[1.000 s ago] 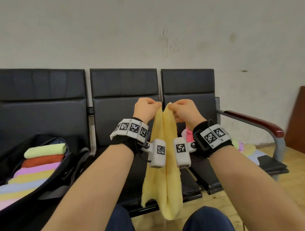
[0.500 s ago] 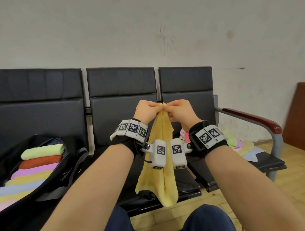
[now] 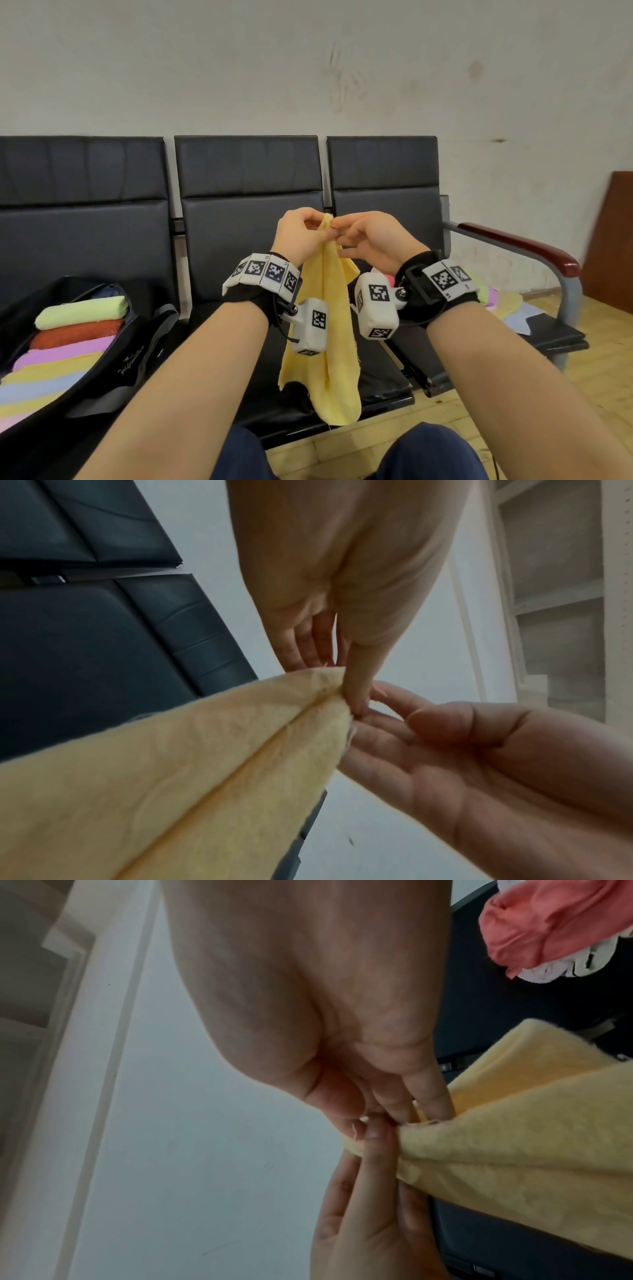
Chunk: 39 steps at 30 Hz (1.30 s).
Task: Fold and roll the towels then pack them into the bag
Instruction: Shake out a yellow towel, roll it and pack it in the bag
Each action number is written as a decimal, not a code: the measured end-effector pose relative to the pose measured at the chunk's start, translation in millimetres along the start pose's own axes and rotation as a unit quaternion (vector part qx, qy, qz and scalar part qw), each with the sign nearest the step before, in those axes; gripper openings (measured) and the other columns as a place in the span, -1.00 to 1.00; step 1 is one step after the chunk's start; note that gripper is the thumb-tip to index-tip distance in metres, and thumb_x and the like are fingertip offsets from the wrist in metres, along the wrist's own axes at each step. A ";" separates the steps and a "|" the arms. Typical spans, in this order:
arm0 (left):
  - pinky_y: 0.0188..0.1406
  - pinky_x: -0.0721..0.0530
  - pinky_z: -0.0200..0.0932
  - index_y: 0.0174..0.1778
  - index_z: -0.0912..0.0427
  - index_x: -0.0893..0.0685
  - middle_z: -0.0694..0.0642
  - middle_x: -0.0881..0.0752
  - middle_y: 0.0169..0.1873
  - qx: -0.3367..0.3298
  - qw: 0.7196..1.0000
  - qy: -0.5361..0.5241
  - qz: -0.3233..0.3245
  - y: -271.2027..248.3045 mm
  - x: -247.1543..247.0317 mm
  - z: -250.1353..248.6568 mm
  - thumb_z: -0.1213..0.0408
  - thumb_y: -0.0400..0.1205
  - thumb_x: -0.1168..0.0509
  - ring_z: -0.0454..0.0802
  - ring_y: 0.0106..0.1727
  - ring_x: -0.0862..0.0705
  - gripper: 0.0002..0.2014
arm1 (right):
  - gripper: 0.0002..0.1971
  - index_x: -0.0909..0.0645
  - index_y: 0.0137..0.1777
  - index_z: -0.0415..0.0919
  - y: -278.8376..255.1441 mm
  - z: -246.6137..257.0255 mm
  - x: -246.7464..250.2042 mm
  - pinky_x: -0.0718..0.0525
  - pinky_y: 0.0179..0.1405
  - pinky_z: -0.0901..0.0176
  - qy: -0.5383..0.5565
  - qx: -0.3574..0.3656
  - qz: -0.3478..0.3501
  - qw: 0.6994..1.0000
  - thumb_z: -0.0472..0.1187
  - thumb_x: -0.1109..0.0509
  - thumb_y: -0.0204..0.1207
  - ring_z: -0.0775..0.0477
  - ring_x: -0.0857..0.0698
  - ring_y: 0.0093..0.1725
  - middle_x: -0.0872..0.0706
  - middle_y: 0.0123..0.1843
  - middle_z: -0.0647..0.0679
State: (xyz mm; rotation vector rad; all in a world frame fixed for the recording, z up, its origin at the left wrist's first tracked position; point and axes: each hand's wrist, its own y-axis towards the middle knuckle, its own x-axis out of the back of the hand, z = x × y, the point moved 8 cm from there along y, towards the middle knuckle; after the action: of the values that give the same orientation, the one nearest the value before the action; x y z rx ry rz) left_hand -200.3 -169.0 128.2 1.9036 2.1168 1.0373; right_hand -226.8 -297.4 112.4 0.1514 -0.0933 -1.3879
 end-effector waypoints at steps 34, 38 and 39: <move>-0.22 -0.54 -0.24 0.07 0.19 -0.67 0.02 -0.63 -0.20 0.132 0.967 -0.174 -0.130 4.7 79.5 37.3 0.38 0.63 -0.22 -0.12 -0.23 -0.54 -0.83 | -0.87 -0.57 -0.20 -0.17 23.1 7.1 29.5 -0.72 -0.24 0.12 0.061 0.108 -0.118 0.985 -0.35 -0.44 0.51 0.02 -0.71 -0.29 -0.72 -0.25 -0.05; -0.02 -0.57 -0.08 0.04 0.19 -0.69 0.09 -0.64 -0.15 0.130 0.970 -0.167 -0.116 -0.5 84.4 26.4 0.36 0.61 -0.23 0.01 -0.09 -0.56 -0.84 | -0.94 -0.61 -0.14 -0.19 15.3 15.2 28.6 -0.68 -0.21 0.14 0.048 0.102 -0.107 0.988 -0.32 -0.44 0.51 0.02 -0.69 -0.26 -0.72 -0.25 -0.03; -0.05 -0.54 -0.07 -0.01 0.19 -0.69 0.06 -0.62 -0.21 0.135 0.970 -0.170 -0.111 -3.1 84.1 22.8 0.36 0.61 -0.23 0.01 -0.13 -0.54 -0.86 | -0.95 -0.61 -0.13 -0.19 10.8 17.5 29.9 -0.67 -0.20 0.14 0.049 0.103 -0.107 0.988 -0.31 -0.44 0.52 0.02 -0.68 -0.25 -0.71 -0.24 -0.03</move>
State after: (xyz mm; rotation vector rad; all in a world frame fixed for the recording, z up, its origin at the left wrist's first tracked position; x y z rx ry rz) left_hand -208.7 -82.9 138.7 1.7381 2.2796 0.3614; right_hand -213.7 -325.8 130.7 0.4109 -0.1412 -1.5818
